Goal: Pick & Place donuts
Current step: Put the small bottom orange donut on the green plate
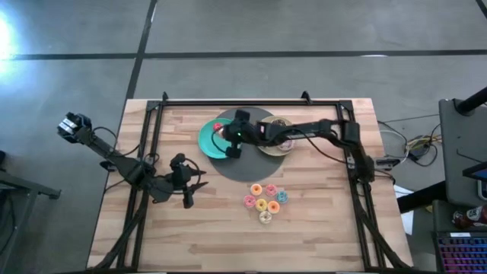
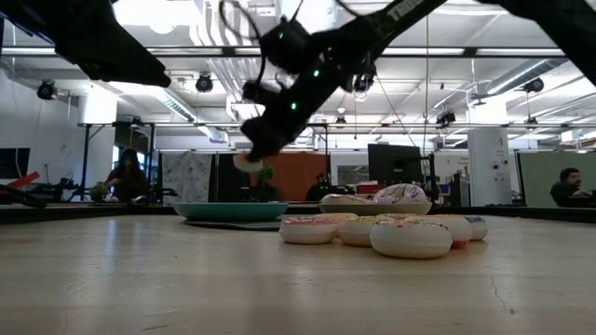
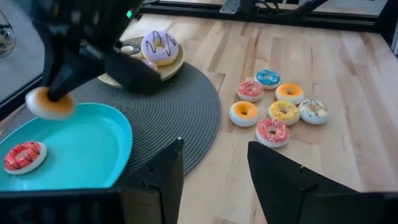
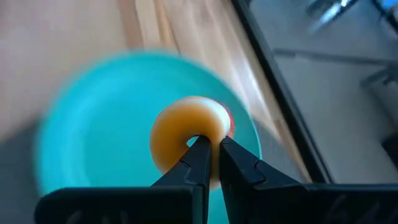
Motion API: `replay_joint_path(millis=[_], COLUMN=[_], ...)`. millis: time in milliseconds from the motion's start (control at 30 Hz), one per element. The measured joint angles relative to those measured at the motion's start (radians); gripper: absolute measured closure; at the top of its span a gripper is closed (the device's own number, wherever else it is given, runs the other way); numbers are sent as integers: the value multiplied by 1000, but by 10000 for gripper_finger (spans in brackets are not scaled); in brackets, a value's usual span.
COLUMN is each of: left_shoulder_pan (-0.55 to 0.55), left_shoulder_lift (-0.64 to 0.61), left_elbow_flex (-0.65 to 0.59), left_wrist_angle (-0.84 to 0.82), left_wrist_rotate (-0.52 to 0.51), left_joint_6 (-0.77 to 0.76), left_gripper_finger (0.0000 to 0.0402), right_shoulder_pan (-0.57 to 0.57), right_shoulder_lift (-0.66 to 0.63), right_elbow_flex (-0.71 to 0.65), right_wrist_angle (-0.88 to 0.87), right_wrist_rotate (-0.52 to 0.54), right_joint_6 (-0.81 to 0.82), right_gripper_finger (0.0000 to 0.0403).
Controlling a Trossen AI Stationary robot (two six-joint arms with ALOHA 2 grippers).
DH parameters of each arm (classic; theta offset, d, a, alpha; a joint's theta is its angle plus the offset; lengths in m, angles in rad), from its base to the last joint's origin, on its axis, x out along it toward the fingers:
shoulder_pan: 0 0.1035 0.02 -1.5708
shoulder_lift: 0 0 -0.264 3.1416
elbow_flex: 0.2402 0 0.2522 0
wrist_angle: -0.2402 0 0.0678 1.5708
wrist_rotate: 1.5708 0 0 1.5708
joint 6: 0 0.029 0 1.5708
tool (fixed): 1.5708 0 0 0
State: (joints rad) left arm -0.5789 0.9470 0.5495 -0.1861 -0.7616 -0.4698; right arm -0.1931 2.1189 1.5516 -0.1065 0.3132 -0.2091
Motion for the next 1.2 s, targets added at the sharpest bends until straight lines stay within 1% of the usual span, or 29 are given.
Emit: replay_joint_path(millis=[133, 267, 433, 533, 667, 767, 833, 967, 1200], left_shoulder_pan=[0, 0, 0, 0, 0, 0, 0, 0, 0], left_shoulder_lift=[-1, -1, -2, -2, -2, -2, -2, -3, -5], left_elbow_flex=[0, 0, 0, 0, 0, 0, 0, 0, 0], left_wrist_angle=[-6, -11, -13, -10, -9, -9, -9, -9, -9], left_wrist_rotate=[0, 0, -9, -24, -26, -26, -26, -26, -26], left_joint_6=[0, -1, 2, 4, 5, 4, 4, 5, 5], left_gripper_finger=[250, 250, 250, 250, 250, 250, 250, 250, 250], right_shoulder_pan=[-38, -67, -99, -125, -143, -149, -149, -148, -148], right_shoulder_lift=[60, 74, 72, 70, 70, 69, 69, 69, 69], right_elbow_flex=[55, 80, 83, 86, 113, 125, 132, 145, 145], right_wrist_angle=[-95, -126, -123, -125, -123, -130, -153, -192, -197], right_wrist_rotate=[-5, -47, -65, -133, -140, -190, -202, -202, -202], right_joint_6=[28, 49, 70, 74, 79, 95, 101, 106, 116], right_gripper_finger=[385, 385, 385, 385, 385, 385, 383, 367, 328])
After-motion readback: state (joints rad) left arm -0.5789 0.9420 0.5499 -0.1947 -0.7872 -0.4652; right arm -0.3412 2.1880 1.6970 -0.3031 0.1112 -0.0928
